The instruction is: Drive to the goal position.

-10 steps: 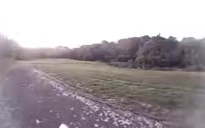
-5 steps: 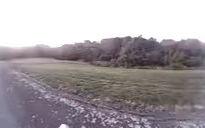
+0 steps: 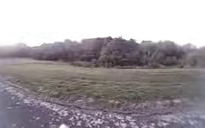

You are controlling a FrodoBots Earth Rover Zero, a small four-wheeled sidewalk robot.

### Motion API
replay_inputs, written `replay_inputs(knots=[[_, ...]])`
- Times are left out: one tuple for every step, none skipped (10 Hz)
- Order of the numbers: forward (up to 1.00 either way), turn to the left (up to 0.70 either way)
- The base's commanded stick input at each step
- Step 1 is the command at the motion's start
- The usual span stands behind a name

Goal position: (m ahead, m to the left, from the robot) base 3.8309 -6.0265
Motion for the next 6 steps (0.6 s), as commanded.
replay_inputs(knots=[[0.00,-0.50],[0.00,-0.50],[0.00,-0.50],[0.00,-0.50],[0.00,-0.50],[0.00,-0.50]])
